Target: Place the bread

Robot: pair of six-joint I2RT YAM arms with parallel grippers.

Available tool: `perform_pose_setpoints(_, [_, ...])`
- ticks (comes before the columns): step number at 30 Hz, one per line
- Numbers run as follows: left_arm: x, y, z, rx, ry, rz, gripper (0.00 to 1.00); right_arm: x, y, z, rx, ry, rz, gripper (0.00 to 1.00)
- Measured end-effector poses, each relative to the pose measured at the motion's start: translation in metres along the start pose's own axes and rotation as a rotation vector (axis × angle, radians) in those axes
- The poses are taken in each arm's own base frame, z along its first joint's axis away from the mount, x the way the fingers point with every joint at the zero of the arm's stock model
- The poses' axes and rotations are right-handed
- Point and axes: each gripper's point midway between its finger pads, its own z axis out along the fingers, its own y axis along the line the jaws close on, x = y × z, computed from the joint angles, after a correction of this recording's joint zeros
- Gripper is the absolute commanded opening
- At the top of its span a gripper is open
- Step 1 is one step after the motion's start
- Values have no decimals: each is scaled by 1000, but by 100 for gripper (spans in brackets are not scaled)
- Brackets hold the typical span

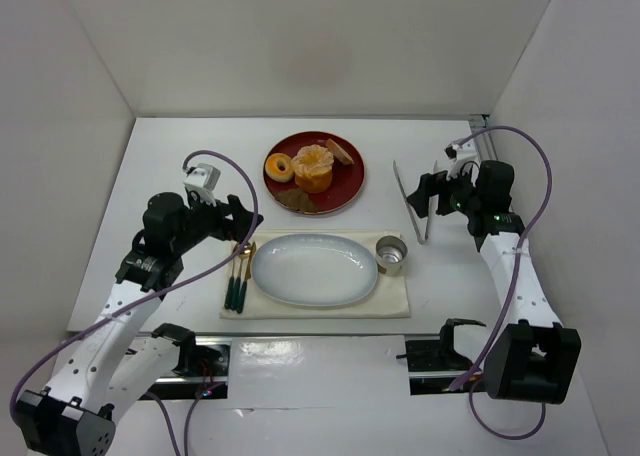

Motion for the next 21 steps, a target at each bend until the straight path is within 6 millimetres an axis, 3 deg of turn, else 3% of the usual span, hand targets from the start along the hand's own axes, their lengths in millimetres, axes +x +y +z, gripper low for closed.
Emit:
perform_pose_setpoints(11, [-3,-2,-3,5,-13,6,100,3,-18,-1,94,17,-3,100])
perform_pose_setpoints(16, [-3,-2,-3,5,-14,6,100,11,-32,12,120,68,19,100])
perform_pose_setpoints(17, [-3,-2,-3,5,-14,6,100,13,-36,16,124,81,21,85])
perform_pose_setpoints(18, [-3,-2,-3,5,-14,6,100,13,-39,20,123,93,15,12])
perform_pose_setpoints(19, [-3,-2,-3,5,-13,6,100,11,-42,24,122,101,11,4])
perform_pose_setpoints(20, [-3,-2,-3,5,-14,6,100,6,-47,29,125,104,15,9])
perform_pose_setpoints(21, [-3,-2,-3,5,-14,6,100,3,-50,33,129,107,23,27])
